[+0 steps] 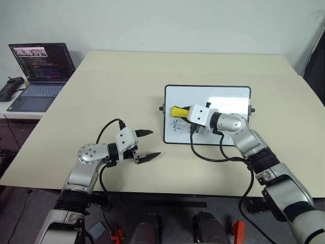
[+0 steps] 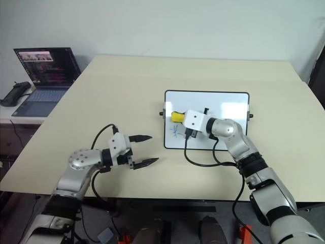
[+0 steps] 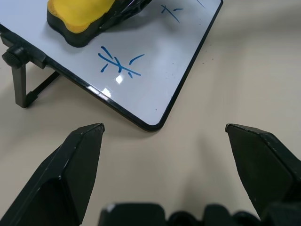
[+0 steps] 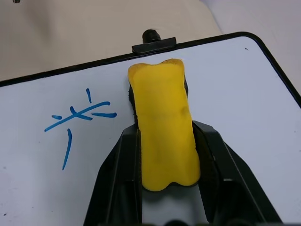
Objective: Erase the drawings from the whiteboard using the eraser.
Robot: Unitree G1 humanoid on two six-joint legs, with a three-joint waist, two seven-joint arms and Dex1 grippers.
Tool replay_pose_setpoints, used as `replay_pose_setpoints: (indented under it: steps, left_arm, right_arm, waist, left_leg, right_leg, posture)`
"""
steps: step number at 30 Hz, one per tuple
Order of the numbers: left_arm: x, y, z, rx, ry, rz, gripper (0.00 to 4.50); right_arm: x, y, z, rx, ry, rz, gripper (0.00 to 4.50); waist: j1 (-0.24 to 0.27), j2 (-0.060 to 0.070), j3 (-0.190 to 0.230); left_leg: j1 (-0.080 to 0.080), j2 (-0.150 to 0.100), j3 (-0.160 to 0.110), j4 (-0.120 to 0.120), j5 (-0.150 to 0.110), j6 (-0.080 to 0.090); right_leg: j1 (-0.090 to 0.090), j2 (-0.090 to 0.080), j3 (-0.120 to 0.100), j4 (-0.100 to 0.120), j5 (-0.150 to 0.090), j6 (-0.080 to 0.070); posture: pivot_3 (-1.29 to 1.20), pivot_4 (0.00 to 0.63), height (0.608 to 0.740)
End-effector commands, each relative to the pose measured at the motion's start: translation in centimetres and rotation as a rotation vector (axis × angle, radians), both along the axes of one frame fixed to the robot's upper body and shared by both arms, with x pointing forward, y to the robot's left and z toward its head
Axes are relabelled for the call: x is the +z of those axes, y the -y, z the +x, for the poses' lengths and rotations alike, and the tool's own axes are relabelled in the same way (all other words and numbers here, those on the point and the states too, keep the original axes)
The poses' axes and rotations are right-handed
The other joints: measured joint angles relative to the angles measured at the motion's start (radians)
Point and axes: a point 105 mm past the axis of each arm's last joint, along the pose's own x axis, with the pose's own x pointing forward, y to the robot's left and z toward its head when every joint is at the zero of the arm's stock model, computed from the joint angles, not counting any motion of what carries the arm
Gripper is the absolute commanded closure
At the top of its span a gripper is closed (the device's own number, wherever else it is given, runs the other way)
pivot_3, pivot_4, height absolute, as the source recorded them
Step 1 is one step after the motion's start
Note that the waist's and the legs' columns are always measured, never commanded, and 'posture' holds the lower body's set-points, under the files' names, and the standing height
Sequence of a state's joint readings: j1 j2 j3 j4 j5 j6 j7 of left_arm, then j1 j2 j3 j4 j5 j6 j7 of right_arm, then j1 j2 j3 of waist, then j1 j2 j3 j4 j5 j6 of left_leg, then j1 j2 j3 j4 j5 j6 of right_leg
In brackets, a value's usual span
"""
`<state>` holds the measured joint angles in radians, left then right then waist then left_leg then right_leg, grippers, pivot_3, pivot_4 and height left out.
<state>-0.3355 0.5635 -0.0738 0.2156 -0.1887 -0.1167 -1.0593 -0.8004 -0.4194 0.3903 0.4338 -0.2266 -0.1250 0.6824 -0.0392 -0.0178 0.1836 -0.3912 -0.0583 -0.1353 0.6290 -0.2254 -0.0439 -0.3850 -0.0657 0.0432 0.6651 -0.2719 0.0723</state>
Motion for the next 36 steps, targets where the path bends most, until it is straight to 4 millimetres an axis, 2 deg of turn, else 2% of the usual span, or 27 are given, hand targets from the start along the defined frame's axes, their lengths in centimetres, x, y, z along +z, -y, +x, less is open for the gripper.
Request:
replay_pose_setpoints:
  steps: [1, 5, 8, 12, 17, 22, 26, 29, 32, 34, 36]
  left_arm:
    - [0.6, -0.5, 0.4, 0.009, 0.035, 0.016, 0.0]
    - [0.6, -0.4, 0.6, 0.011, 0.036, 0.015, 0.0]
    - [0.6, -0.4, 0.7, 0.016, 0.037, 0.012, 0.0]
    - [0.6, -0.5, 0.7, 0.022, 0.036, 0.012, 0.0]
    - [0.6, -0.5, 0.8, 0.026, 0.037, 0.014, 0.0]
    - [0.7, -0.3, 1.0, 0.027, 0.036, 0.007, 0.0]
    - [0.6, -0.2, 1.0, 0.032, 0.03, -0.004, 0.0]
    - [0.6, -0.2, 1.1, 0.033, 0.029, -0.003, 0.0]
    - [1.1, -0.1, 1.1, 0.029, 0.034, -0.014, 0.0]
    - [1.5, 0.0, 1.2, 0.026, 0.039, -0.025, 0.0]
    - [2.9, 0.2, 1.1, 0.011, 0.044, -0.063, 0.0]
  right_arm:
    - [-3.7, 0.6, -1.2, 0.028, -0.126, -0.129, 3.36]
    - [-6.9, 0.4, -3.4, 0.094, -0.267, -0.189, 3.36]
    - [-8.1, 0.7, -3.9, 0.09, -0.294, -0.221, 3.36]
    - [-6.4, 0.9, -2.7, 0.049, -0.243, -0.178, 3.36]
    - [-2.8, 1.3, 0.1, -0.042, -0.102, -0.118, 3.36]
    - [0.8, 0.7, 1.9, -0.095, 0.033, -0.037, 3.36]
    - [1.4, 0.9, 2.6, -0.128, 0.077, -0.043, 3.37]
    - [0.9, 0.9, 2.6, -0.129, 0.07, -0.056, 3.38]
    - [0.3, 0.7, 1.5, -0.062, 0.022, -0.052, 3.38]
    - [0.8, 0.4, 0.2, 0.012, -0.022, 0.001, 3.38]
    - [3.0, 0.7, -1.6, 0.073, -0.097, 0.138, 3.38]
  waist:
    - [-0.001, 0.0, 0.0]
    - [-0.001, 0.0, -0.001]
    - [-0.001, 0.0, -0.001]
    - [0.0, 0.0, 0.0]
    - [0.0, 0.0, 0.0]
    - [0.003, 0.0, 0.0]
    - [0.004, 0.0, 0.0]
    - [0.004, 0.0, 0.0]
    - [0.005, 0.0, 0.0]
    - [0.007, 0.0, 0.0]
    - [0.008, -0.001, 0.0]
  left_leg:
    - [0.001, 0.0, 0.0, 0.0, 0.0, 0.0]
    - [0.001, 0.0, 0.0, 0.0, 0.0, 0.0]
    - [0.001, 0.001, 0.0, 0.0, 0.0, 0.0]
    - [0.01, 0.001, 0.0, 0.0, 0.0, 0.0]
    - [0.011, 0.001, -0.001, 0.0, 0.002, 0.001]
    - [0.011, 0.001, -0.002, 0.0, 0.003, 0.0]
    - [0.01, 0.001, -0.001, -0.001, 0.003, 0.0]
    - [0.009, 0.001, -0.001, -0.002, 0.003, 0.0]
    - [0.009, 0.001, -0.001, -0.002, 0.003, 0.0]
    - [0.009, 0.001, -0.002, -0.002, 0.003, 0.0]
    - [0.008, 0.003, -0.002, -0.002, 0.003, 0.0]
  right_leg:
    - [0.0, 0.0, 0.0, 0.0, 0.0, 0.0]
    - [0.001, 0.001, 0.0, 0.0, 0.0, 0.0]
    - [0.001, 0.001, 0.0, 0.0, 0.0, 0.0]
    - [0.009, 0.001, 0.0, -0.001, 0.0, 0.0]
    - [0.01, 0.001, 0.0, -0.001, 0.0, 0.0]
    - [0.01, 0.002, 0.0, -0.001, 0.001, 0.0]
    - [0.008, 0.002, 0.0, -0.001, 0.002, -0.002]
    - [0.008, 0.002, 0.0, -0.001, 0.002, -0.002]
    - [0.008, 0.002, 0.0, -0.001, 0.002, -0.002]
    - [0.008, 0.002, 0.0, -0.002, 0.002, -0.002]
    - [0.008, 0.002, 0.0, -0.003, 0.002, -0.002]
  posture:
    - [0.0, 0.15, 0.74]
    - [0.0, 0.15, 0.74]
    - [0.0, 0.15, 0.74]
    - [0.0, 0.15, 0.74]
    - [0.0, 0.15, 0.74]
    - [0.0, 0.15, 0.74]
    - [0.0, 0.15, 0.74]
    - [0.0, 0.15, 0.74]
    - [0.0, 0.15, 0.74]
    - [0.0, 0.15, 0.74]
    - [0.0, 0.15, 0.74]
